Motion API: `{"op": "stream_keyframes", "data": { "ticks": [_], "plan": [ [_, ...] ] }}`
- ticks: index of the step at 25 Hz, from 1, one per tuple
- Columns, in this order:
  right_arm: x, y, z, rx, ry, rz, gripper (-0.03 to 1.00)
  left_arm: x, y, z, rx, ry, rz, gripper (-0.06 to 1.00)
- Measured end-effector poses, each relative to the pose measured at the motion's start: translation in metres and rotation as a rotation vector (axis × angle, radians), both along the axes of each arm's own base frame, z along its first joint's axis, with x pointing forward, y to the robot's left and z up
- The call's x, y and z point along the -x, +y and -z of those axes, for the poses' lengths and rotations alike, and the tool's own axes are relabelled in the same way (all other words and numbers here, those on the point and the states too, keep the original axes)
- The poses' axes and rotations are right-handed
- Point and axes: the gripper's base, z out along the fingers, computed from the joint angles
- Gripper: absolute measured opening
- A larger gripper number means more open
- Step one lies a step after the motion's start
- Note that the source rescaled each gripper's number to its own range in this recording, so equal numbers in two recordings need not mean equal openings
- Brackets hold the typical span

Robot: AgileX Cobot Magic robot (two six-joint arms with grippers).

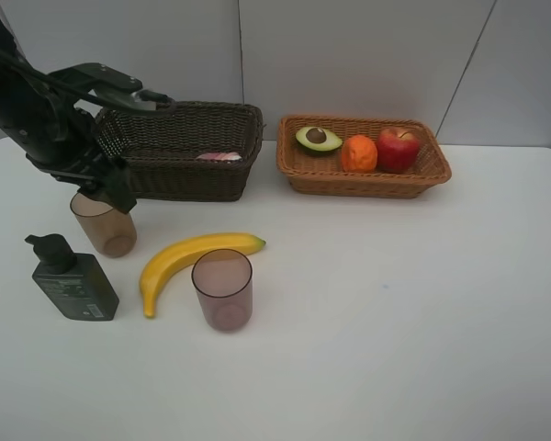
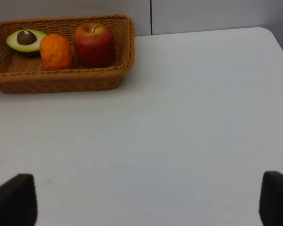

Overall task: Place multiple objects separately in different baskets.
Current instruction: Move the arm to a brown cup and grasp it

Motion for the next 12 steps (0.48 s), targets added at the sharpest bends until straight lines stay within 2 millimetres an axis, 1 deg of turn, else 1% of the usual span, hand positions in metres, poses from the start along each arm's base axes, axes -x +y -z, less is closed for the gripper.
{"op": "stream_keyframes", "data": {
  "ticks": [8, 12],
  "plan": [
    [0.0, 0.0, 0.0, 0.0, 0.0, 0.0, 1.0, -0.01, -0.003, 0.035, -0.029, 0.07, 0.004, 1.0],
    [0.0, 0.0, 0.0, 0.0, 0.0, 0.0, 1.0, -0.014, -0.004, 0.044, -0.034, 0.074, 0.002, 1.0]
  ]
}}
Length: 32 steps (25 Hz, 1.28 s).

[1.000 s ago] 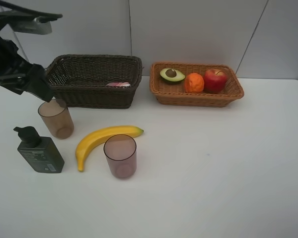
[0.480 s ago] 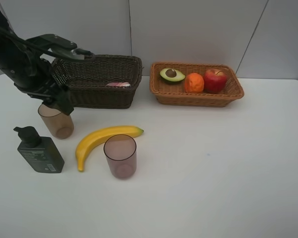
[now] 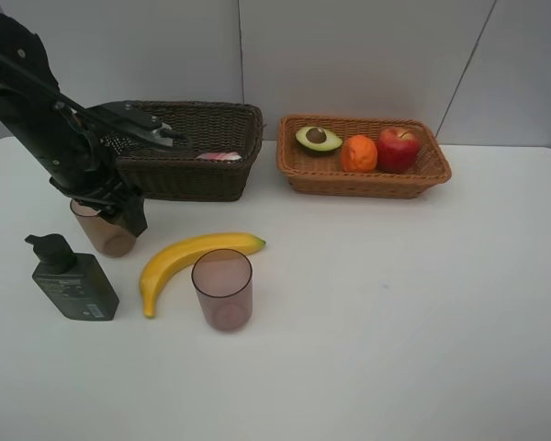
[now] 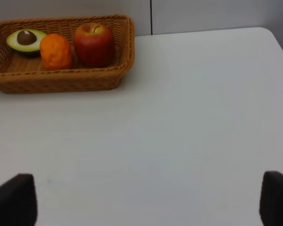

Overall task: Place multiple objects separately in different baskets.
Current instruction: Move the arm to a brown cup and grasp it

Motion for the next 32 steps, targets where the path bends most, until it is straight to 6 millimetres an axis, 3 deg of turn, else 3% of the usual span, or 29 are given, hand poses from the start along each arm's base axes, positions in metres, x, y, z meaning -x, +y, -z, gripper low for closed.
{"op": "stream_keyframes", "data": {
  "ticks": [12, 15, 20, 27, 32],
  "plan": [
    [0.0, 0.0, 0.0, 0.0, 0.0, 0.0, 1.0, -0.003, 0.0, 0.011, -0.006, 0.01, -0.001, 0.96],
    [0.0, 0.0, 0.0, 0.0, 0.0, 0.0, 1.0, -0.004, -0.001, 0.012, -0.006, 0.005, -0.002, 0.83],
    [0.0, 0.0, 0.0, 0.0, 0.0, 0.0, 1.0, -0.004, -0.001, 0.011, -0.005, 0.0, -0.003, 0.44],
    [0.0, 0.0, 0.0, 0.0, 0.0, 0.0, 1.0, -0.005, -0.001, 0.011, -0.005, -0.005, -0.004, 0.05],
    [0.0, 0.0, 0.0, 0.0, 0.0, 0.0, 1.0, -0.005, -0.001, 0.011, -0.005, -0.006, -0.003, 0.01]
  ]
}}
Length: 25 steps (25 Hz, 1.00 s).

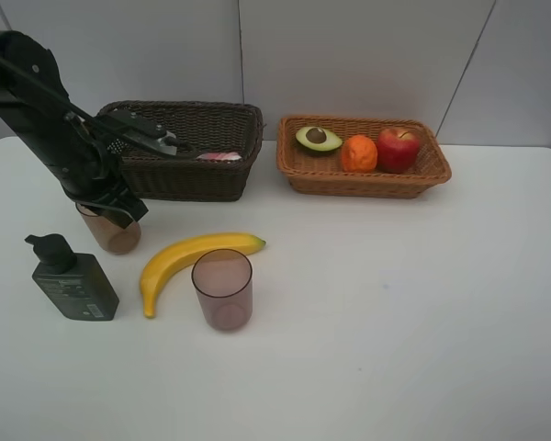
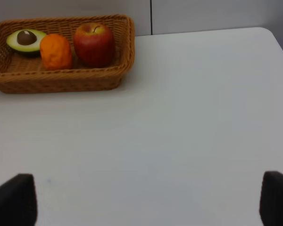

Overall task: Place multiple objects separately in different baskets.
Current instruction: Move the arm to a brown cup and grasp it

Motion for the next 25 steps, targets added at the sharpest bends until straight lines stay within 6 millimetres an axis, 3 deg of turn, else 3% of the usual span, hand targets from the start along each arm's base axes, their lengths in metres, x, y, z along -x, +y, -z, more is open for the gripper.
{"op": "stream_keyframes", "data": {
  "ticks": [19, 25],
  "plan": [
    [0.0, 0.0, 0.0, 0.0, 0.0, 0.0, 1.0, 0.001, 0.0, -0.001, -0.001, 0.027, -0.004, 0.01],
    [0.0, 0.0, 0.0, 0.0, 0.0, 0.0, 1.0, -0.008, -0.003, -0.02, -0.004, 0.051, -0.012, 0.01]
  ]
}}
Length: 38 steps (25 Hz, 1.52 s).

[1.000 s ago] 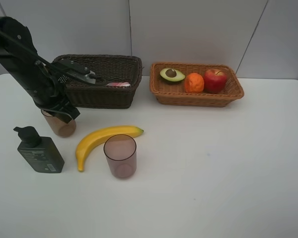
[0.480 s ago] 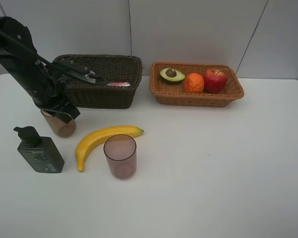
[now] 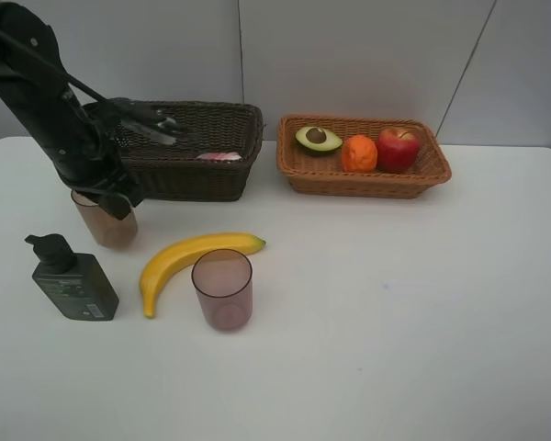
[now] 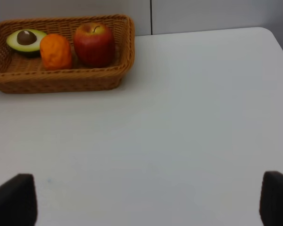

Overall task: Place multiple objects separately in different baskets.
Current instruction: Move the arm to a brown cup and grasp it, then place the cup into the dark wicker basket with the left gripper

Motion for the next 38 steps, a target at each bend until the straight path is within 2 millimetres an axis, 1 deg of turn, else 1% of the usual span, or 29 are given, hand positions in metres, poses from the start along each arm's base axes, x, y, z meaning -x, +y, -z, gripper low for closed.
{"op": "stream_keyframes", "data": {
  "ticks": [7, 11, 16, 19, 20, 23, 24, 28, 31, 32, 38],
  "plan": [
    [0.0, 0.0, 0.0, 0.0, 0.0, 0.0, 1.0, -0.013, -0.002, -0.034, -0.016, 0.031, -0.01, 0.01],
    [0.0, 0.0, 0.0, 0.0, 0.0, 0.0, 1.0, -0.021, -0.003, -0.058, -0.028, 0.029, -0.025, 0.01],
    [0.0, 0.0, 0.0, 0.0, 0.0, 0.0, 1.0, -0.033, -0.003, -0.091, -0.046, -0.036, -0.013, 0.01],
    [0.0, 0.0, 0.0, 0.0, 0.0, 0.0, 1.0, -0.04, -0.003, -0.107, -0.056, -0.092, -0.009, 0.01],
    [0.0, 0.0, 0.0, 0.0, 0.0, 0.0, 1.0, -0.04, -0.003, -0.107, -0.056, -0.092, -0.009, 0.01],
    [0.0, 0.0, 0.0, 0.0, 0.0, 0.0, 1.0, -0.045, -0.001, -0.116, -0.084, -0.154, -0.004, 0.01],
    [0.0, 0.0, 0.0, 0.0, 0.0, 0.0, 1.0, -0.051, 0.001, -0.12, -0.108, -0.215, 0.001, 0.01],
    [0.0, 0.0, 0.0, 0.0, 0.0, 0.0, 1.0, -0.062, 0.004, -0.124, -0.148, -0.346, 0.017, 0.01],
    [0.0, 0.0, 0.0, 0.0, 0.0, 0.0, 1.0, -0.072, 0.004, -0.121, -0.163, -0.421, 0.03, 0.01],
    [0.0, 0.0, 0.0, 0.0, 0.0, 0.0, 1.0, -0.076, 0.003, -0.118, -0.172, -0.443, 0.037, 0.01],
    [0.0, 0.0, 0.0, 0.0, 0.0, 0.0, 1.0, -0.101, 0.002, -0.087, -0.246, -0.505, 0.098, 0.01]
  ]
}}
